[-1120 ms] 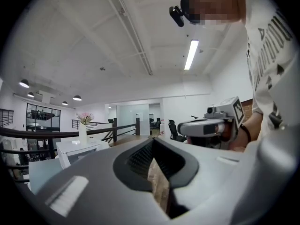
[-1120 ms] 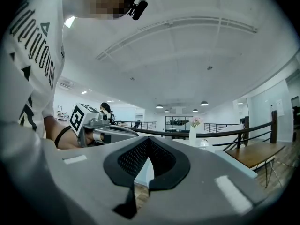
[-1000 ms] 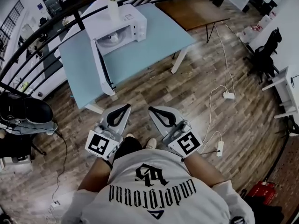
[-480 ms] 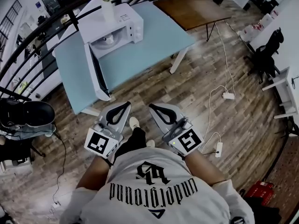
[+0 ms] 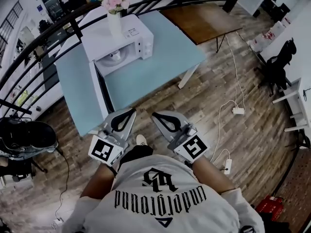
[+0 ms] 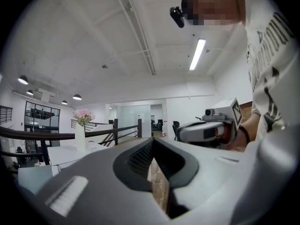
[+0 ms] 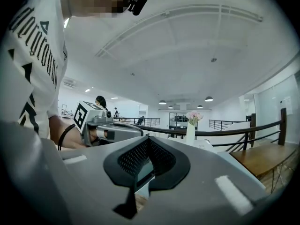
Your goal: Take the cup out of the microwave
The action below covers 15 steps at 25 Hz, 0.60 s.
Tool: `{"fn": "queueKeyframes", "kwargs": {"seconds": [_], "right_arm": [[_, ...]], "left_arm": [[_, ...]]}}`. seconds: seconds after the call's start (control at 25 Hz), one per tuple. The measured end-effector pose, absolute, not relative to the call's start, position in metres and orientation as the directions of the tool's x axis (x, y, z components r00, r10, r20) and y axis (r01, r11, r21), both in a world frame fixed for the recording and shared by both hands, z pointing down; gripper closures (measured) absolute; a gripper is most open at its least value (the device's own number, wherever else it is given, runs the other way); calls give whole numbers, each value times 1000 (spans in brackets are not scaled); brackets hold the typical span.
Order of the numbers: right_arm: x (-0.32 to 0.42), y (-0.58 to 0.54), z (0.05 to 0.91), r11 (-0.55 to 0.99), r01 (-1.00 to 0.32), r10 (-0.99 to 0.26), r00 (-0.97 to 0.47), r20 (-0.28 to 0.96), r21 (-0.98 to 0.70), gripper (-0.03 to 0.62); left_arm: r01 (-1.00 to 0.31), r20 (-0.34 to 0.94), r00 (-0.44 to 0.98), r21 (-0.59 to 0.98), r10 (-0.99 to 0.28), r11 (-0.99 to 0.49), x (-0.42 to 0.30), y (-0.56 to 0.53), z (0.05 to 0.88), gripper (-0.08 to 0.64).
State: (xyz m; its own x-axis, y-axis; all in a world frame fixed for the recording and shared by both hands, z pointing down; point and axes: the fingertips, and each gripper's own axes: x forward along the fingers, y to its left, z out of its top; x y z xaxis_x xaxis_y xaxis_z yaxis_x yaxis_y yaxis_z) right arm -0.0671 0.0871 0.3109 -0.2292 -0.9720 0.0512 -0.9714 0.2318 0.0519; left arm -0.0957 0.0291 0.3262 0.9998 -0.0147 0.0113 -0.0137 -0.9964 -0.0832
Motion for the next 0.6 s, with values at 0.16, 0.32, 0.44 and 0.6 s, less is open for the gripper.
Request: {"fn": "queueKeyframes", "kwargs": {"seconds": [0.16,0.32,0.44,0.6], "right_arm": [[-52,34,309,240,-970,-970,-239,39,35,591],[-42,-17,304,259,-965,-966,-258,32,33,591],[-41,-47,301,280,-958,-960,-278,35,55,591],[-37,-74,302,295,-954,-955,-292,55,53,591]], "left_arm": [[-31,-4,1000,-80,-31,-996,-83,-21,322,511],[-54,-19,998,-82,-53,-995,-78,-68,312,510],[-65,-22,998,-91,-64,-994,-78,-94,307,509],[-87,-19,996,-86,-86,-992,-77,-118,306,509]]}}
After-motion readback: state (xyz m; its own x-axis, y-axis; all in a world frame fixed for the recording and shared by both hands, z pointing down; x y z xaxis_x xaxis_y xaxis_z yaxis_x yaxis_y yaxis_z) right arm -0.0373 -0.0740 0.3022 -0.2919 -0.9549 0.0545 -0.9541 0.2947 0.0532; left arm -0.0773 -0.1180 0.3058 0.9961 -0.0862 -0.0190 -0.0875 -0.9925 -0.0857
